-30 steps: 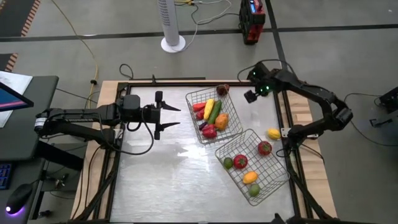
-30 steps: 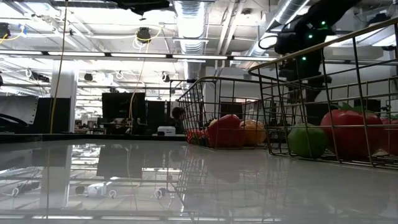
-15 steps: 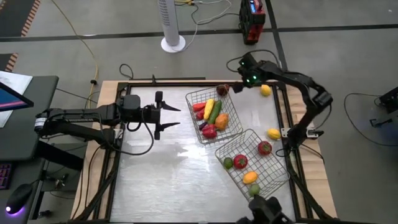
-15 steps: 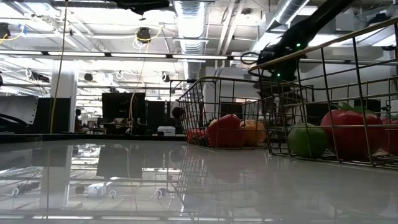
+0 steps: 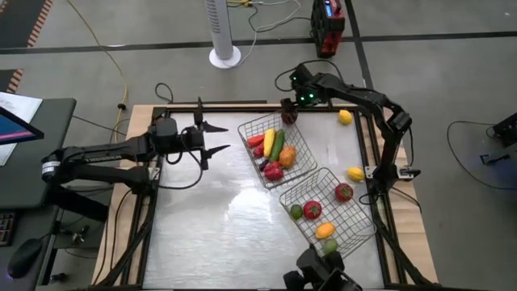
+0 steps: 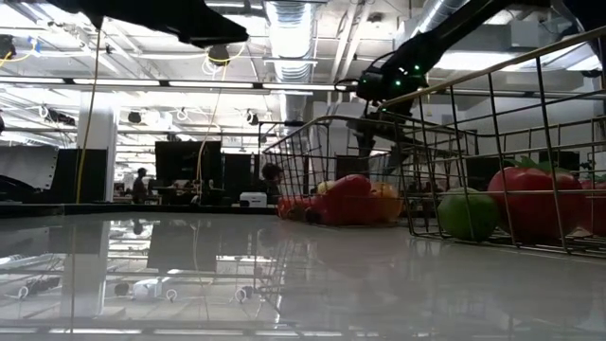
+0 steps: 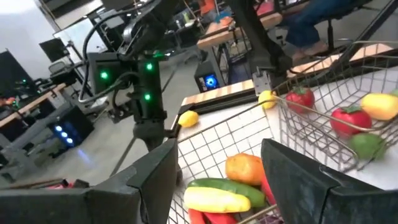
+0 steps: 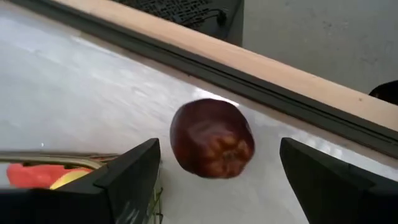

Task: Sort produce into baskets
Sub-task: Put the apple into the right wire basket

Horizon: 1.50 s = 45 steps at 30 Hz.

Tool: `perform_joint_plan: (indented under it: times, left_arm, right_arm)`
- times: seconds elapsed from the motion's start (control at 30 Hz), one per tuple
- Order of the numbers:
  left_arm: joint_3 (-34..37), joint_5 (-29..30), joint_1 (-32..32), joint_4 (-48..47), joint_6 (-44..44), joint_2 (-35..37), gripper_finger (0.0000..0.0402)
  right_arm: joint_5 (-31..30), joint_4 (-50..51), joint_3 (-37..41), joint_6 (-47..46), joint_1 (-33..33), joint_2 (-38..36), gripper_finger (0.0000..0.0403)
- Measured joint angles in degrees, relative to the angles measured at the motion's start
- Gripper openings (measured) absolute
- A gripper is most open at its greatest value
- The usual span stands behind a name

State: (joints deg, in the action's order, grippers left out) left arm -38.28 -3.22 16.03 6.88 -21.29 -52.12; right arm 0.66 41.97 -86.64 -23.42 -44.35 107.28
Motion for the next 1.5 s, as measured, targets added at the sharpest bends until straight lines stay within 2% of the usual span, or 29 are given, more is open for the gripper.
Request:
perform_joint_plan:
  times: [0.27, 0.53, 0.87, 1.2, 1.5]
  left_arm:
    - [-0.02, -0.03, -0.02, -7.77, 1.73, 9.2, 0.0219]
    - [0.22, -0.78, -0.02, -10.97, 2.61, 15.77, 0.0219]
    - [0.28, -2.19, -0.02, -11.01, 3.35, 16.53, 0.0219]
    - [0.31, -2.24, -0.04, -11.31, 3.29, 16.53, 0.0219]
    - [0.31, -2.3, -0.04, -11.65, 3.55, 16.53, 0.0219]
  right_arm:
    - [-1.09, -0.1, -1.28, -5.71, -0.81, 0.88, 0.0353]
    - [-1.48, 2.21, -1.26, -7.31, -0.96, 0.96, 0.0352]
    - [-2.42, 3.11, -1.28, -8.41, -1.67, 2.74, 0.0352]
    - [-4.29, 3.19, -1.32, -5.7, 1.24, 2.72, 0.0352]
    - [-2.48, 3.0, -1.23, -7.96, 3.26, 2.7, 0.035]
